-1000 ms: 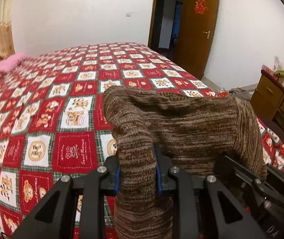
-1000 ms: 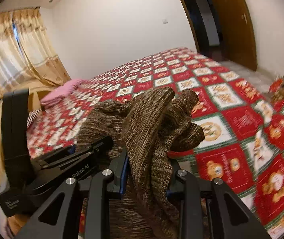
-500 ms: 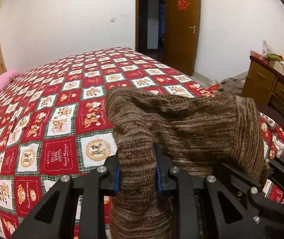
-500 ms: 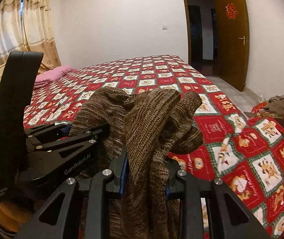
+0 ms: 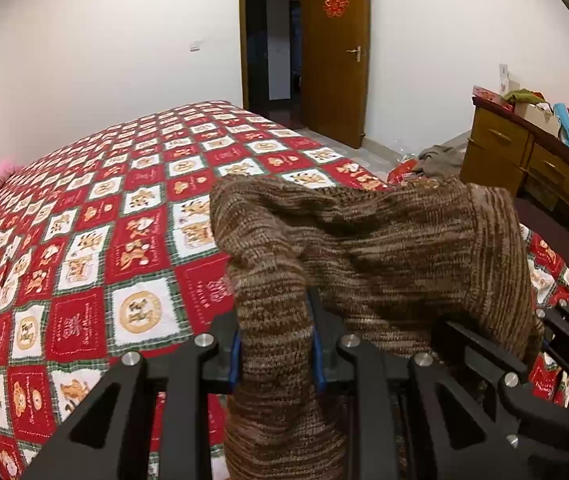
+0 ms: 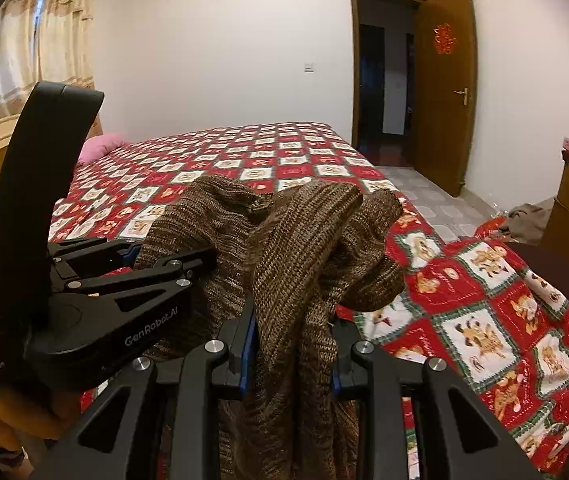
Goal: Fold small clothes
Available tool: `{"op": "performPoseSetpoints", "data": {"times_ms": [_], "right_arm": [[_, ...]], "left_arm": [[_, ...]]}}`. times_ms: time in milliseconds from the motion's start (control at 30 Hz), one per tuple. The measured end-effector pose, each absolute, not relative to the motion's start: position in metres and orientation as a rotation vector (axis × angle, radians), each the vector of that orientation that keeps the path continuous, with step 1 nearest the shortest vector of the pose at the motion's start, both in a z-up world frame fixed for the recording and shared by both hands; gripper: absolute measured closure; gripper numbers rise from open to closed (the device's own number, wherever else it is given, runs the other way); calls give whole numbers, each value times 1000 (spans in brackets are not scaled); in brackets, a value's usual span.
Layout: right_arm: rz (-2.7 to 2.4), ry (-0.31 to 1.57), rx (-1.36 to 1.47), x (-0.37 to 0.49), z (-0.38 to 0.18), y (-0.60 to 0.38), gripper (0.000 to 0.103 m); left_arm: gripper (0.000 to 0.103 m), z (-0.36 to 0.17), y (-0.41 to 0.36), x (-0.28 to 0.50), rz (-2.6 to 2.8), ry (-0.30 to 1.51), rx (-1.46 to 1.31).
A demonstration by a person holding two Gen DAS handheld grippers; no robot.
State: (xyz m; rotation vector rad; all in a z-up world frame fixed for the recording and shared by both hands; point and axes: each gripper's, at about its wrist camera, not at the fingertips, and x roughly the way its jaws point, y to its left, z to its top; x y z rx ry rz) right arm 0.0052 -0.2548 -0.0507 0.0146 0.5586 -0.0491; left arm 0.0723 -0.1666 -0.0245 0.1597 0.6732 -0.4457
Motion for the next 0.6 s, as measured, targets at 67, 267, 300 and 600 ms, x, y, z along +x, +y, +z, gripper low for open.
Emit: {"op": "performPoseSetpoints", "data": {"times_ms": [67, 267, 300, 600], "right_arm": [[-61, 555, 18, 4, -50, -260, 74], [-109, 545, 33, 3, -51, -275, 74], [-117, 547, 37, 3, -51, -278, 74], [-161, 561, 35, 6, -54, -290, 74]], "left_arm": [[76, -24, -174, 73, -453, 669, 166], [76, -25, -198, 78, -485, 656, 180], [76, -25, -201, 79, -491, 654, 182], [76, -34, -218, 91, -528, 680, 163]]}}
